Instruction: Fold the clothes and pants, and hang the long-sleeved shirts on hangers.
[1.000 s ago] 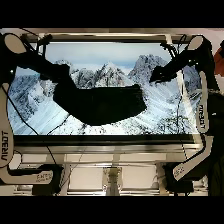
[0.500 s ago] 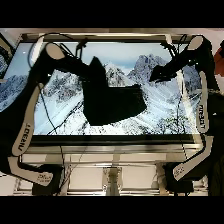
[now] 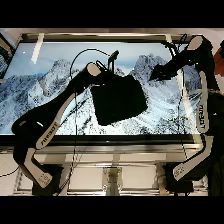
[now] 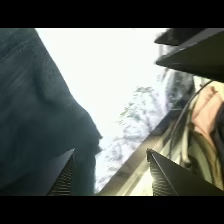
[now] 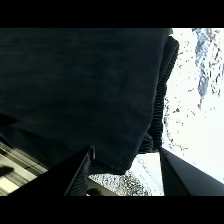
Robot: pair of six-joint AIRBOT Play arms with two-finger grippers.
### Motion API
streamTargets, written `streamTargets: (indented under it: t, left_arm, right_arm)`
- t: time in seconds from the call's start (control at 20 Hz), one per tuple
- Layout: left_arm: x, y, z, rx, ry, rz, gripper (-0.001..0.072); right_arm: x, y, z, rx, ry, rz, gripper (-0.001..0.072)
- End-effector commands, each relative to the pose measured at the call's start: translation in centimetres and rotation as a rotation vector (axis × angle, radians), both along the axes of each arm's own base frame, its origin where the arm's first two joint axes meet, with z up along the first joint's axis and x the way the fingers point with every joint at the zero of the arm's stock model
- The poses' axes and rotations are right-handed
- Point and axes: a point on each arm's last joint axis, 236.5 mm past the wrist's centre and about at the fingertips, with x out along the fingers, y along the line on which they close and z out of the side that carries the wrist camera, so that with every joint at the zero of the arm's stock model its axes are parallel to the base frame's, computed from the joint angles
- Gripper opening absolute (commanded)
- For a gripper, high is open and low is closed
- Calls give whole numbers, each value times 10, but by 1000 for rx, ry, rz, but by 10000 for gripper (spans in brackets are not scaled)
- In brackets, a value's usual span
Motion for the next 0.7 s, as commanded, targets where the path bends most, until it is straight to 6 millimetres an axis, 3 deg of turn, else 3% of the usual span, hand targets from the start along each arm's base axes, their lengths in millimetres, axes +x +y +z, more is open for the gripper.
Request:
streamTargets:
  t: [0.0, 0.1, 0.15, 0.2, 0.35, 0.45, 0.55, 0.65]
  left_arm:
    - [-6, -18, 4, -58, -18, -24, 495]
    - [1, -1, 5, -30, -30, -26, 281]
    - [6, 15, 5, 4, -45, -29, 131]
    - [11, 33, 3, 53, -54, -28, 32]
    - [26, 112, -19, 336, -40, 51, 25]
    - [16, 153, -34, 536, -32, 41, 25]
    - [-5, 167, -51, 652, 4, -27, 25]
    - [-24, 168, -72, 700, 39, -71, 25]
  right_arm:
    - [0, -7, -3, -31, 2, -9, 541]
    - [-1, -6, -4, -30, 8, -7, 553]
    - [-3, -4, -4, -22, 15, -3, 552]
    - [-5, 2, -6, -1, 28, 4, 543]
    - [-20, 26, -36, 8, 84, 69, 544]
    - [-32, 46, -67, 4, 111, 131, 544]
    - [-50, 59, -95, -11, 154, 185, 543]
    - [-70, 45, -125, -118, 221, 215, 545]
